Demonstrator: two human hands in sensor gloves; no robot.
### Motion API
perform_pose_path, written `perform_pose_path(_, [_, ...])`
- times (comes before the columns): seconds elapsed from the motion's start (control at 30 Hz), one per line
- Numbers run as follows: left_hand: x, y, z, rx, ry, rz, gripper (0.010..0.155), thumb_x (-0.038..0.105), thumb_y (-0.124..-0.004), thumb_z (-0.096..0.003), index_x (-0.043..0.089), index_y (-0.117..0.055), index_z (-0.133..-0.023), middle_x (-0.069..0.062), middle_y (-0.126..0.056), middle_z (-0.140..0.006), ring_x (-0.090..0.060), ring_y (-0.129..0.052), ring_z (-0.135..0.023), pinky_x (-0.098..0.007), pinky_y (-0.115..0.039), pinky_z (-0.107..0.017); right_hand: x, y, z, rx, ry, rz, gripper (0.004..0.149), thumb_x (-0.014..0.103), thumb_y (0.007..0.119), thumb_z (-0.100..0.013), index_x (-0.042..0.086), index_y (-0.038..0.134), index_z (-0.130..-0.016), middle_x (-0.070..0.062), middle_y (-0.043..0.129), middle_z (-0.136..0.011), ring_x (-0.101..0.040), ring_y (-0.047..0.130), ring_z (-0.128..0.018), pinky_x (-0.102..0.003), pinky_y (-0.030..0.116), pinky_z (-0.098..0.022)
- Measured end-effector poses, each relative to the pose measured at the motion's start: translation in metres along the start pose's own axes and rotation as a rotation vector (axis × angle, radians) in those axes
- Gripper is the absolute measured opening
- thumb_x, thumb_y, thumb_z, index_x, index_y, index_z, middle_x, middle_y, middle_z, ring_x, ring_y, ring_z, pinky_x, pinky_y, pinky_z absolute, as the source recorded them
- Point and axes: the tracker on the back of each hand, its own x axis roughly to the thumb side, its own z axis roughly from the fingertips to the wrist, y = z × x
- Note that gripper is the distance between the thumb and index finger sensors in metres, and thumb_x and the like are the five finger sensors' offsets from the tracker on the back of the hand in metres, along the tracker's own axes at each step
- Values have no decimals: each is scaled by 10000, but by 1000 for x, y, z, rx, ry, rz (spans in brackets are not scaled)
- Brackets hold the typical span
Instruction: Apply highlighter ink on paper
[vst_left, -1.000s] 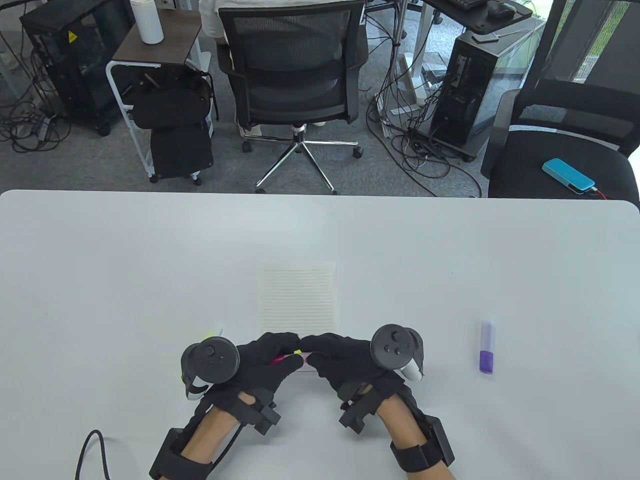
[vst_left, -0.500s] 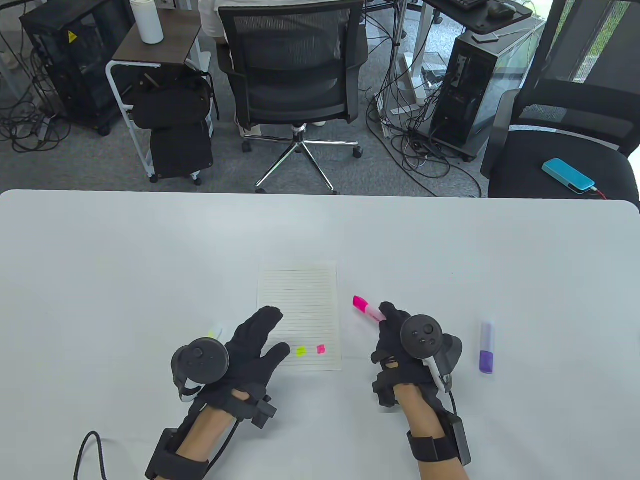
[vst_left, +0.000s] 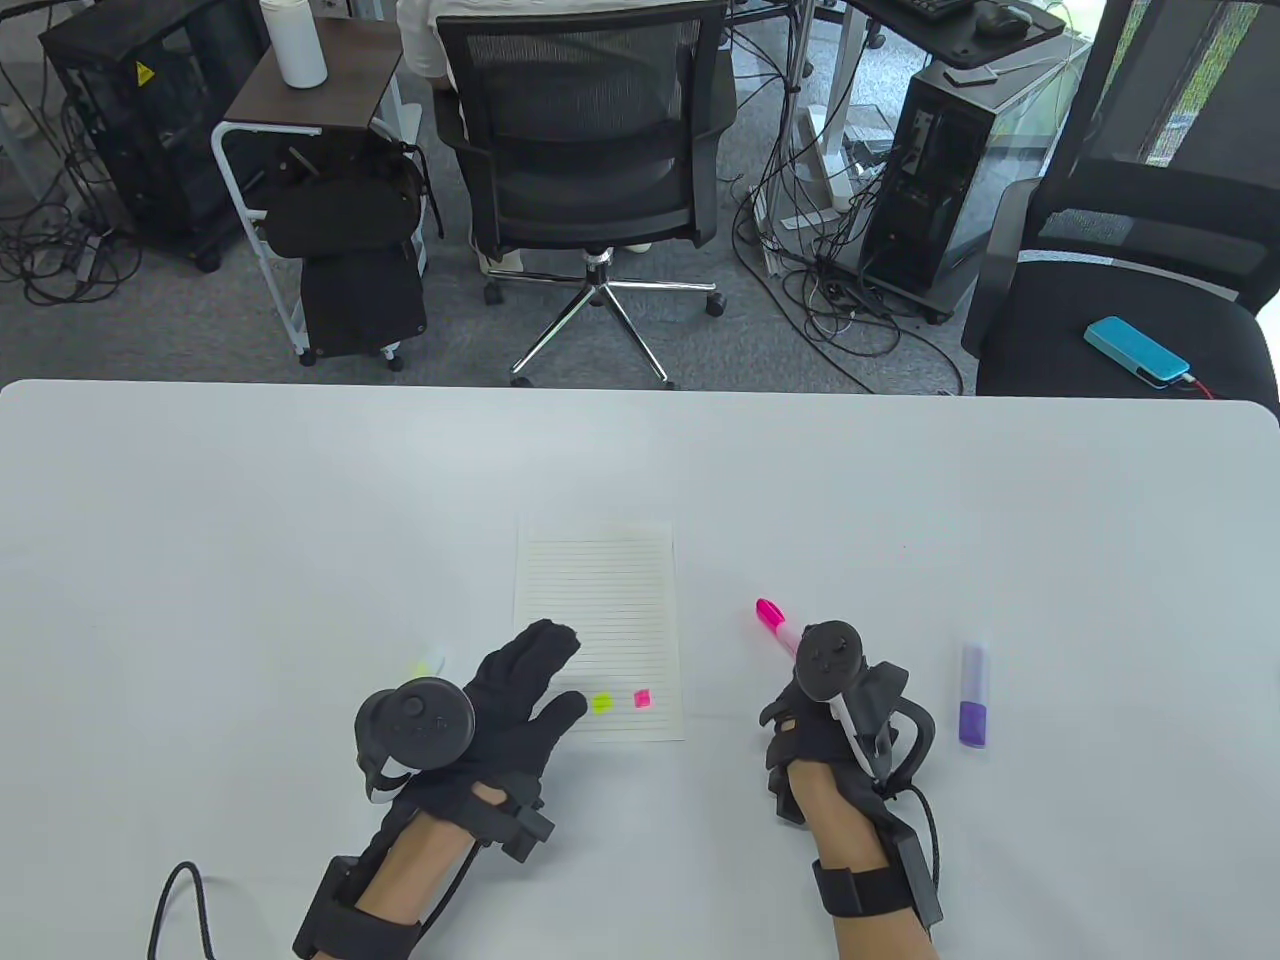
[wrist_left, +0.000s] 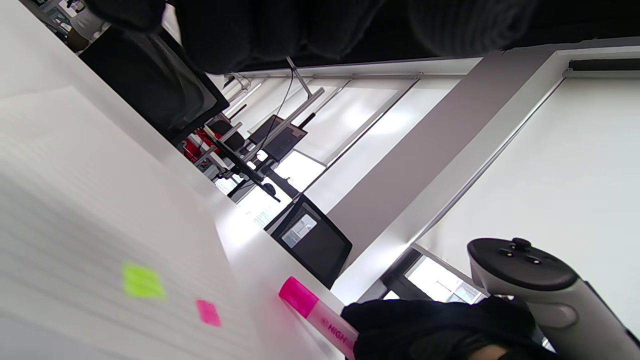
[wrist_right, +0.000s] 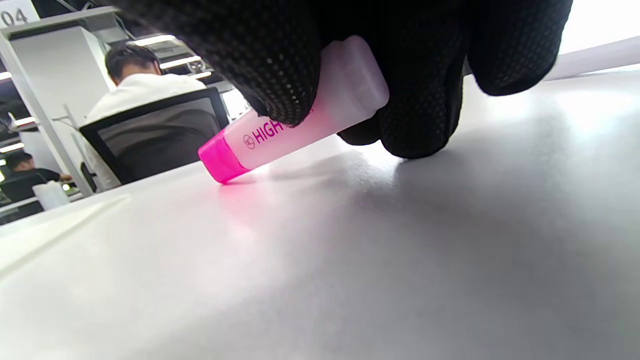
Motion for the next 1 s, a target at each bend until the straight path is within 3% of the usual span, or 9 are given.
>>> perform_pose_path(0.2, [1, -1, 0, -9, -7, -13, 705, 557, -703, -448, 195, -562, -1038, -112, -554, -1088, -387, -710, -946, -630, -611, -661, -4, 1, -3, 82, 32, 15, 517, 215, 902, -451, 154, 793, -953, -223, 802, -967, -523, 790, -813, -696, 604, -594])
perform_pose_path(0.37, [2, -1, 0, -11, -12, -13, 706, 559, -702, -449, 192, -564, -1037, -114, -554, -1088, -388, -709, -947, -631, -611, -660, -12, -15, -5, 4, 55, -66, 547, 284, 903, -456, 150, 769, -970, -232, 768, -992, -540, 757, -839, -704, 590, -597])
perform_pose_path(0.53, [2, -2, 0, -17, -20, -21, 706, 560, -702, -448, 192, -568, -1035, -114, -558, -1086, -388, -712, -944, -631, -612, -660, -43, -29, -17, -49, 151, -162, 586, 332, 892, -466, 145, 726, -996, -246, 687, -1038, -567, 667, -887, -732, 527, -608])
perform_pose_path(0.77, [4, -5, -1, -33, -30, -34, 705, 560, -703, -448, 191, -572, -1034, -115, -561, -1085, -389, -713, -945, -632, -611, -660, -88, -36, -33, -43, 341, -208, 665, 281, 860, -486, 84, 572, -1052, -267, 437, -1125, -618, 356, -990, -792, 329, -617])
perform_pose_path(0.93, [5, -6, -1, -38, -30, -32, 705, 560, -705, -449, 190, -573, -1034, -115, -560, -1085, -388, -713, -944, -632, -612, -660, -106, -29, -43, -24, 414, -202, 642, 251, 837, -495, 79, 567, -1051, -267, 448, -1122, -602, 380, -1000, -785, 346, -626])
perform_pose_path(1.0, [5, -6, 0, -40, -33, -36, 705, 560, -705, -449, 190, -573, -1034, -116, -562, -1085, -389, -714, -944, -633, -611, -660, -111, -26, -46, -19, 439, -186, 636, 230, 842, -489, 63, 578, -1043, -295, 519, -1094, -594, 494, -970, -772, 401, -627])
